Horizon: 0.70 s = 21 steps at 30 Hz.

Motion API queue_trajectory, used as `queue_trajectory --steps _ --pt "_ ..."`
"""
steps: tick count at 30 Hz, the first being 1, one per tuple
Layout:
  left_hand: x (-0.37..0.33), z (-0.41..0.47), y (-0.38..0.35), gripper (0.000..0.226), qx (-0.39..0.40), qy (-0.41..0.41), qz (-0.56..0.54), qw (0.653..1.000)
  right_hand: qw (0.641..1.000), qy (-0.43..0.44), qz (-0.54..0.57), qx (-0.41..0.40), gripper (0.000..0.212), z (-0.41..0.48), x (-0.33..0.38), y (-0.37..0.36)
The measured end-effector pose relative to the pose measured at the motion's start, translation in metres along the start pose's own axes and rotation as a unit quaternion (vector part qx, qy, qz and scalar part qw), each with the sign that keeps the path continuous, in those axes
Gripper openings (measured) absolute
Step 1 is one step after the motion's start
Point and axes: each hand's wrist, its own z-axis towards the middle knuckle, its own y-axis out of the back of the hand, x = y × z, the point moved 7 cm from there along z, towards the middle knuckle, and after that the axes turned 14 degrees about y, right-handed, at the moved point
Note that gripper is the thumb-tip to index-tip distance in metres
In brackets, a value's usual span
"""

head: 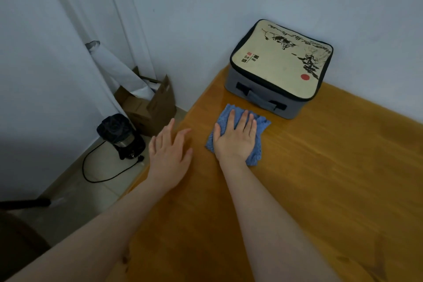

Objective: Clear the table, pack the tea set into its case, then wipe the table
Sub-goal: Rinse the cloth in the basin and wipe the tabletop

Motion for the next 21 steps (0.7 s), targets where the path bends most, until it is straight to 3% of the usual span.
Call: queue_trajectory --steps 3,14,21 --pt "0.010 0.001 0.006 0.044 -0.015 0.015 0.019 1.000 0.999 0.033 -0.024 0.000 0.071 0.017 0.007 0.006" --pt "0.033 -0.009 0.022 0.056 -0.024 0.016 -0.010 1.000 0.996 0.077 0.042 -0.009 0.060 0.024 0.015 0.005" --pt "0.071 -0.020 0.028 0.047 -0.003 0.028 -0.012 1.000 0.991 0.124 0.052 -0.021 0.056 0.000 0.056 0.004"
